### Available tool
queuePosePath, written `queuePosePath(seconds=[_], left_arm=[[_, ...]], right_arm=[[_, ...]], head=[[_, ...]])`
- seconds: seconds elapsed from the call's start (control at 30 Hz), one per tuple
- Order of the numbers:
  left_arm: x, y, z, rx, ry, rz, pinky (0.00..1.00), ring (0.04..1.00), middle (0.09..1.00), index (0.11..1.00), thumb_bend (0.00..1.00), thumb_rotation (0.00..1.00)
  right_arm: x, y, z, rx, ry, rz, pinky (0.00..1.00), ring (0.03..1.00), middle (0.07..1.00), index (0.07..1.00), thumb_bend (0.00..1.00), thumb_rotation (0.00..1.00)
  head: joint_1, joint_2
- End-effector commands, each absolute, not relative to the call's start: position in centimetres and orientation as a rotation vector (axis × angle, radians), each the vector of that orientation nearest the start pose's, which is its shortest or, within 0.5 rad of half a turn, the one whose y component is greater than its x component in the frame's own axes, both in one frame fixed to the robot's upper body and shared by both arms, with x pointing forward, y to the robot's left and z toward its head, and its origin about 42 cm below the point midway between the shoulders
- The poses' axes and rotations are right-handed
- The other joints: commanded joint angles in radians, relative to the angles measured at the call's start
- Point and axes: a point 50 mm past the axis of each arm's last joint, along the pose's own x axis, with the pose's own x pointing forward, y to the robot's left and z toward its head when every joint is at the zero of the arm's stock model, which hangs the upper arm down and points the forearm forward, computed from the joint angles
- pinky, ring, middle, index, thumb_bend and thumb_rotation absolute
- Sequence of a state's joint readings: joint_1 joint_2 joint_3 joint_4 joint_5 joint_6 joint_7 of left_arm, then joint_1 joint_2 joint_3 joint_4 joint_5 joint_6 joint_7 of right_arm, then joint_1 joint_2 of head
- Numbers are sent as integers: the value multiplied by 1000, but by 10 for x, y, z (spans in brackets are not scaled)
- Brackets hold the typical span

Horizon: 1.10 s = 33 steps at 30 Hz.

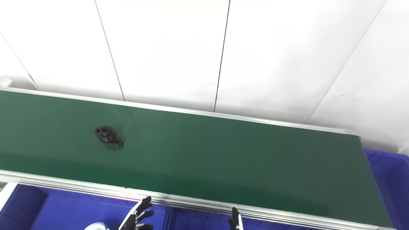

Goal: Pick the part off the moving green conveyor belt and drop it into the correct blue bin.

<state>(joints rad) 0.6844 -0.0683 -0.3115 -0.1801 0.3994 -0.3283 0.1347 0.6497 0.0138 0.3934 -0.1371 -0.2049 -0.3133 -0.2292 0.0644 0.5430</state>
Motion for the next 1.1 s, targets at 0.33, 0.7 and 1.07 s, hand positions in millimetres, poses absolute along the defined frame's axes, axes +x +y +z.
queuePosePath(seconds=[0.33, 0.7, 1.07], left_arm=[[61, 98, 71, 128, 79, -97, 625, 813, 879, 856, 665, 808], [65, 90, 68, 114, 77, -107, 657, 798, 870, 851, 659, 789], [70, 86, 67, 131, 80, -128, 598, 794, 864, 848, 694, 852]], right_arm=[[59, -127, 66, 19, 61, 35, 1000, 1000, 1000, 1000, 814, 1000], [62, -135, 67, 4, 45, 37, 1000, 1000, 1000, 1000, 830, 1000], [72, -146, 77, -75, -36, 61, 1000, 1000, 1000, 1000, 708, 1000]], head=[[49, 6], [103, -6], [74, -2]])
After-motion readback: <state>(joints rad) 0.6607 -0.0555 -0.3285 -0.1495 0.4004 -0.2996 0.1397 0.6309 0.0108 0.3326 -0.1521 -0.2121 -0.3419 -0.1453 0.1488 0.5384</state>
